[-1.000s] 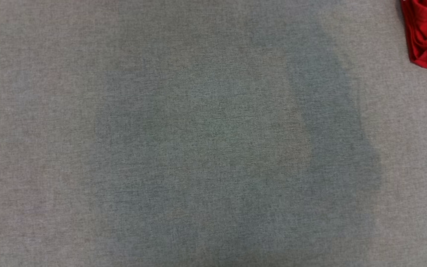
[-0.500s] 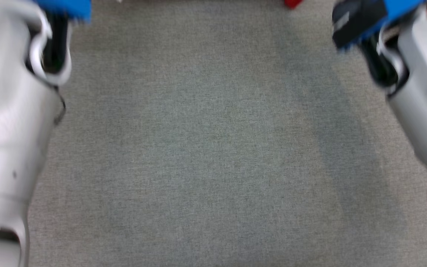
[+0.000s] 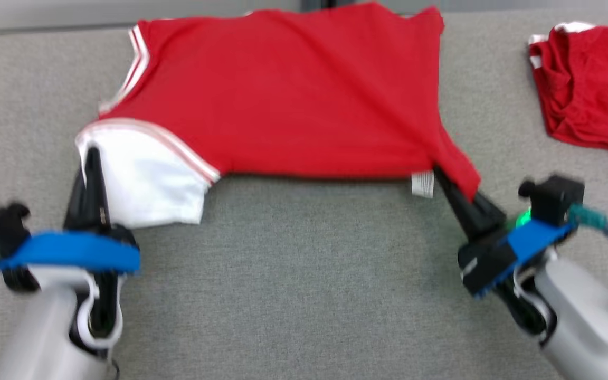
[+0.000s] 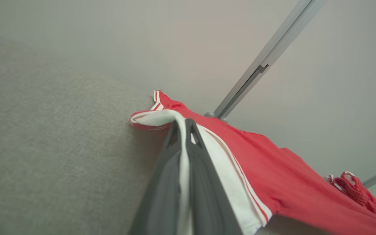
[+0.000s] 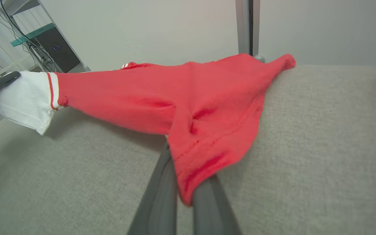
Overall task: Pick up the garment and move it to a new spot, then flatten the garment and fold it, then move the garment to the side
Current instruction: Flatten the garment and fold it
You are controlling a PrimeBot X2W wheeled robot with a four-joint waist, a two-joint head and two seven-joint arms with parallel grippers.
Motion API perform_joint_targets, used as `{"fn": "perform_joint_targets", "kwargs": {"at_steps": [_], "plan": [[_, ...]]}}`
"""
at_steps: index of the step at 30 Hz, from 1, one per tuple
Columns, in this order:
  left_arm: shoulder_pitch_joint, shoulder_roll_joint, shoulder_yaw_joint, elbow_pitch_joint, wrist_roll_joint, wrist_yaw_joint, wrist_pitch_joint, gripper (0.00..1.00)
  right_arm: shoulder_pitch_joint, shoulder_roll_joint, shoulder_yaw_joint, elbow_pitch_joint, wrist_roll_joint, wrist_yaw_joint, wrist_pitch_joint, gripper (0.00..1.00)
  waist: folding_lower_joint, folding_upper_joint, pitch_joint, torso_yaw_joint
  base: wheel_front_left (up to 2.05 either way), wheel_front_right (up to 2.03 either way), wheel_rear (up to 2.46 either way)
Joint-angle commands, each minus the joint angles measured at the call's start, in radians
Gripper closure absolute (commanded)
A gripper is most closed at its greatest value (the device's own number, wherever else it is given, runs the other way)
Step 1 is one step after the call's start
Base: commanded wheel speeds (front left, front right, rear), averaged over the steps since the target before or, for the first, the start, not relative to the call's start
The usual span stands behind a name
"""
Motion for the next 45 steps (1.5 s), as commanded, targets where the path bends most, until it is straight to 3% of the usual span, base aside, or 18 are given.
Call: {"fn": "perform_joint_targets", "kwargs": {"at_steps": [1, 9, 15, 20, 34, 45], "plan": [[0.096, -0.012, 0.019, -0.048, 0.007, 0.021, -0.004, 1.00, 0.088, -0.021, 0.004, -0.026, 0.015, 0.000, -0.005, 1.00, 0.0002, 0.0002, -0.042, -0.009, 0.00, 0.00, 0.00], [0.358, -0.054, 0.022, -0.150, -0.003, 0.073, -0.004, 1.00, 0.309, -0.069, 0.025, -0.103, 0.025, 0.000, -0.005, 1.00, 0.0002, 0.0002, -0.128, 0.005, 0.00, 0.00, 0.00], [0.544, -0.040, 0.004, -0.241, -0.027, 0.117, 0.033, 1.00, 0.491, -0.133, 0.050, -0.149, -0.001, 0.000, -0.004, 1.00, 0.0002, 0.0002, -0.202, 0.023, 0.00, 0.00, 0.00], [0.593, -0.026, 0.000, -0.301, -0.025, 0.133, 0.053, 1.00, 0.550, -0.134, 0.031, -0.164, -0.014, 0.000, 0.023, 1.00, 0.0002, 0.0002, -0.225, 0.028, 0.00, 0.00, 0.00], [0.410, 0.013, -0.028, -0.272, -0.020, 0.090, 0.147, 1.00, 0.428, -0.103, 0.031, -0.185, 0.000, 0.000, 0.127, 1.00, 0.0002, 0.0002, -0.197, -0.001, 0.00, 0.00, 0.00], [0.166, 0.044, -0.032, -0.118, -0.026, 0.044, 0.241, 1.00, 0.228, -0.062, 0.061, -0.131, 0.069, 0.000, 0.176, 1.00, 0.0002, 0.0002, -0.125, -0.038, 0.00, 0.00, 0.00]]}}
